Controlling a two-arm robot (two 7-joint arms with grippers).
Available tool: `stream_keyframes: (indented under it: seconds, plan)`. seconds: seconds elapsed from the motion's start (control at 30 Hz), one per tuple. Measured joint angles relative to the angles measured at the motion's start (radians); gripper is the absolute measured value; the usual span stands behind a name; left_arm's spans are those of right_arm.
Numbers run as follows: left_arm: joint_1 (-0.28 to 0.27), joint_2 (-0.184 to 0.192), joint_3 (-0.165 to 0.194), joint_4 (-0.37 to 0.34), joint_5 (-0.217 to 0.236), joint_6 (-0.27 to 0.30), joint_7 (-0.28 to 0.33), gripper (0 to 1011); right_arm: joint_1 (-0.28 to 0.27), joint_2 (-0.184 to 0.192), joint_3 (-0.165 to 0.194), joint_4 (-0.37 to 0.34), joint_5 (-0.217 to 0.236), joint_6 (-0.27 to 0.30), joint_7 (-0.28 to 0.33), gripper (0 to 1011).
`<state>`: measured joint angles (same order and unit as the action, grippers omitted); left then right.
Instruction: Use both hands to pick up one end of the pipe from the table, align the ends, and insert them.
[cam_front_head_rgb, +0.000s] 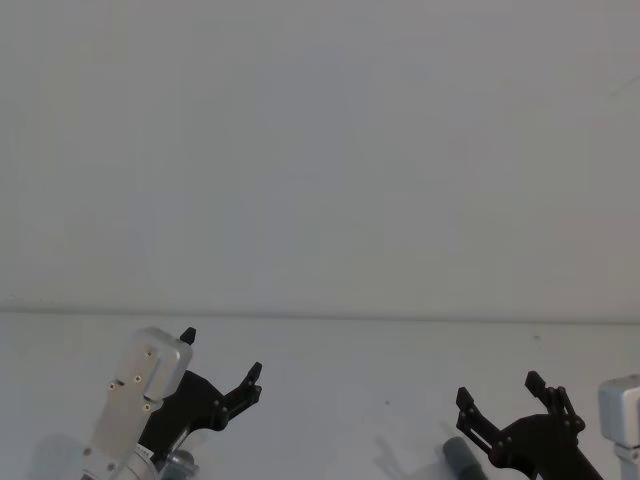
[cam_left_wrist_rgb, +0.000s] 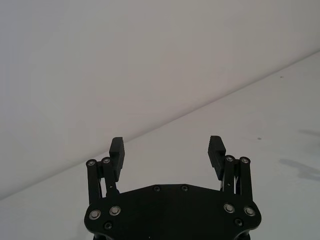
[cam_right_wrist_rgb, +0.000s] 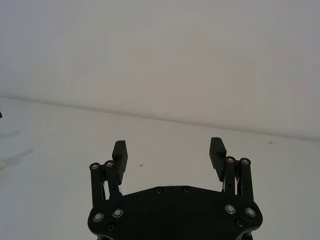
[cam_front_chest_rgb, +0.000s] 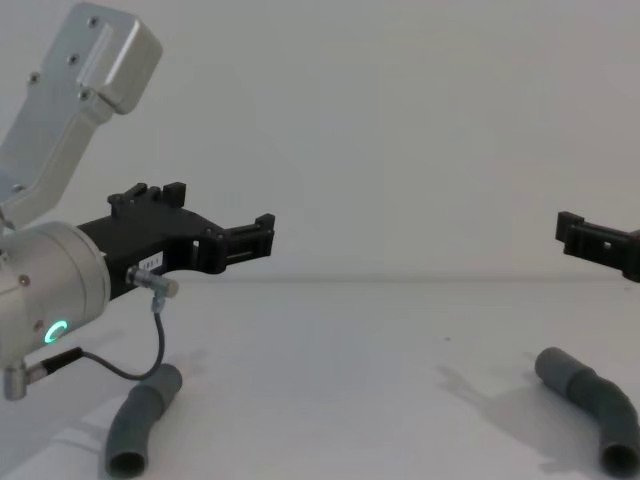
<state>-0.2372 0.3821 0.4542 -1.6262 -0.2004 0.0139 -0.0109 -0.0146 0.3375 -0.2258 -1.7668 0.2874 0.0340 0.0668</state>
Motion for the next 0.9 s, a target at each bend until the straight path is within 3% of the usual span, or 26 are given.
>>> stream_keyframes:
  seconds: [0.9]
  plan:
    - [0.0, 0.0, 0.0, 0.0, 0.0, 0.0, 0.0, 1002, 0.0, 0.0, 0.0, 0.0, 0.0, 0.0, 0.0, 1000]
